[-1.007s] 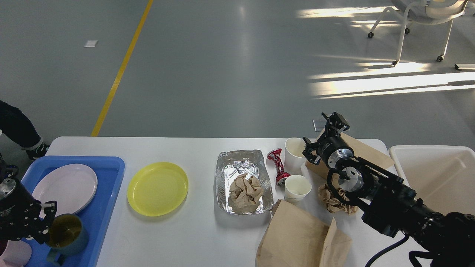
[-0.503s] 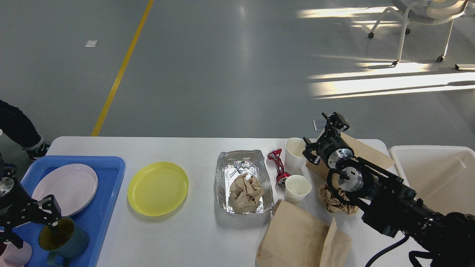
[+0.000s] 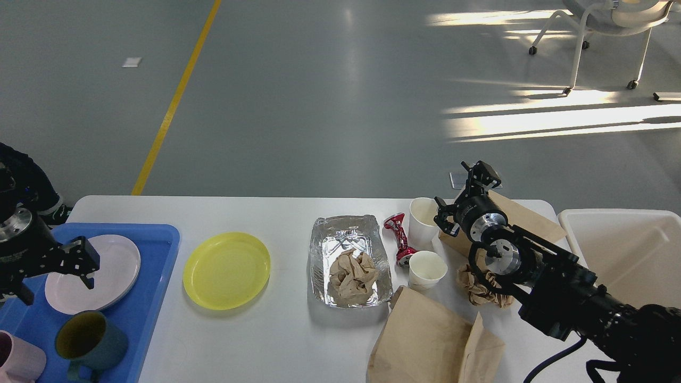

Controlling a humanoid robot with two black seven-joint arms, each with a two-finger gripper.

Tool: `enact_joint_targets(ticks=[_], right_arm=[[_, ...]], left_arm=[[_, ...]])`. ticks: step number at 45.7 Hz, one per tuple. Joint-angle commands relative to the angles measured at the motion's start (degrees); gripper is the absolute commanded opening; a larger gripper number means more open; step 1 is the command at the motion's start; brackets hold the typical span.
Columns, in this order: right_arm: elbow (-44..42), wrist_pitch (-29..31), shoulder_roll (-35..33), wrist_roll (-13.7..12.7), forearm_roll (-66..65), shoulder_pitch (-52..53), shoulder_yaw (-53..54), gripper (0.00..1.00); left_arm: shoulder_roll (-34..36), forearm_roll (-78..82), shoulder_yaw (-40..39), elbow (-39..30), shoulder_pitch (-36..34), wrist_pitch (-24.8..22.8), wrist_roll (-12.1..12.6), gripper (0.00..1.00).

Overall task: Tidy desktop
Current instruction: 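Move the left gripper to the yellow plate rim and grasp it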

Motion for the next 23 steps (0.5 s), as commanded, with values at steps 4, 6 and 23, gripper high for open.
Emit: enact_joint_targets(ticks=[4, 6, 23], right_arm=[[0.0, 0.1, 0.0, 0.0, 0.0, 0.0, 0.0, 1.0], [0.0, 0.0, 0.0, 0.0, 0.0, 0.0, 0.0, 1.0], [0.0, 0.1, 0.0, 0.0, 0.0, 0.0, 0.0, 1.0]], left_arm=[[-6.0, -1.0, -1.3, -0.1, -0.2, 0.3, 0.1, 0.92], [-6.8, -1.7, -2.2, 0.0, 0.2, 1.6, 0.1, 0.92], [-15.6, -2.9, -5.7, 3.2, 7.0, 15.3, 1.0, 0.92]])
